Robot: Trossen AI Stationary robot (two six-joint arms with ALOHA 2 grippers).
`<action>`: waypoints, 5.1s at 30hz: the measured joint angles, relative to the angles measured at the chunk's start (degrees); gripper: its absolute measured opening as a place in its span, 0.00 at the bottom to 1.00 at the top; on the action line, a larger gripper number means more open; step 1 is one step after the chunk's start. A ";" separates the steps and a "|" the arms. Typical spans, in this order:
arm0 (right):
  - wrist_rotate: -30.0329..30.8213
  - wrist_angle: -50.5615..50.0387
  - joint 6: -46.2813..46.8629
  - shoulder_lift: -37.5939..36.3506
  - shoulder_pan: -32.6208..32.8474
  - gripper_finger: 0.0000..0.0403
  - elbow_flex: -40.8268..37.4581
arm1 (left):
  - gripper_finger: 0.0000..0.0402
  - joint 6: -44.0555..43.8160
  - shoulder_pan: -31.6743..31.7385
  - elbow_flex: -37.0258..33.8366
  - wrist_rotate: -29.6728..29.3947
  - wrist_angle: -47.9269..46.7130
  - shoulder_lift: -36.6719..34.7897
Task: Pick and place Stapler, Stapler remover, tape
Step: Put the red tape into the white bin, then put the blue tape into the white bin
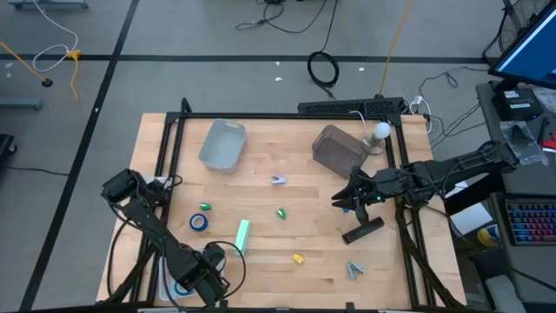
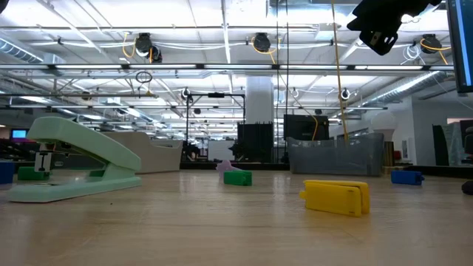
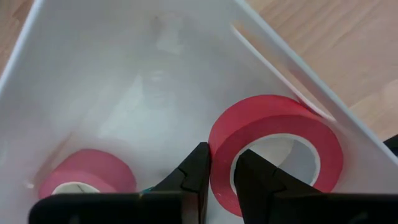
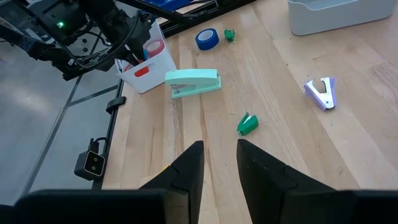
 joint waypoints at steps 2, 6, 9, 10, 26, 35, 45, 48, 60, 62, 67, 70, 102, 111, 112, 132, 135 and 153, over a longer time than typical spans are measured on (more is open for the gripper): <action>0.00 0.00 -0.03 0.00 0.00 0.22 0.00 | 0.16 -0.06 -0.02 0.00 -0.02 0.00 0.00; 0.00 0.00 -0.05 0.00 0.00 0.22 0.00 | 0.16 -0.03 -0.01 0.00 -0.02 0.00 0.00; 0.00 0.01 -0.06 0.00 0.00 0.22 0.00 | 0.17 -0.08 -0.02 0.00 -0.02 -0.01 0.00; 0.00 0.01 -0.07 0.00 0.00 0.22 0.00 | 0.18 -0.11 0.00 0.00 -0.09 -0.01 0.00; 0.00 0.02 -0.06 0.00 0.00 0.22 0.00 | 0.44 -0.73 0.21 0.57 -0.06 -1.05 -0.09; -0.02 0.26 -0.07 0.02 0.00 0.22 0.00 | 0.37 -2.62 0.63 3.37 -1.33 -5.09 -6.74; -0.24 0.24 -0.43 0.02 0.02 0.22 0.00 | 0.37 -9.70 1.81 3.58 -11.68 -20.30 -18.12; -0.24 0.21 -1.40 0.02 0.02 0.22 0.00 | 0.37 -7.86 3.24 3.58 -12.84 -27.64 -19.57; -0.24 0.20 -1.29 0.02 0.02 0.22 0.00 | 0.37 -2.27 9.46 -6.21 -7.10 -32.48 -20.44; -0.24 0.19 -0.47 0.02 0.02 0.22 0.00 | 0.37 -2.52 10.06 -9.49 -4.98 -31.07 -21.39; -0.24 0.21 0.11 0.02 0.01 0.22 0.00 | 0.37 -2.73 11.36 -18.05 -4.36 -21.32 -25.74; -0.24 0.24 0.80 0.02 0.02 0.22 0.00 | 0.37 -3.72 12.30 -22.85 -4.20 -19.08 -28.32; 4.31 0.26 3.41 0.00 0.02 0.22 0.00 | 0.37 10.33 24.04 -43.76 0.53 5.57 -32.46; 4.31 0.26 3.41 0.00 0.02 0.22 0.00 | 0.14 12.62 24.00 -43.75 0.23 6.22 -32.46; 4.31 0.26 3.41 0.00 0.02 0.22 0.00 | 0.11 12.95 24.00 -43.67 0.13 6.32 -32.46; 4.28 0.24 3.14 0.01 0.02 0.22 0.00 | 0.10 17.57 23.98 -25.65 -5.80 -10.16 -32.39; 4.28 0.24 3.12 0.00 0.02 0.22 0.00 | 0.11 18.94 23.50 -20.22 -7.83 -11.29 -32.39; 4.28 0.17 2.97 0.00 0.02 0.22 0.00 | 0.12 3.86 8.46 -4.37 -4.73 -8.81 -32.03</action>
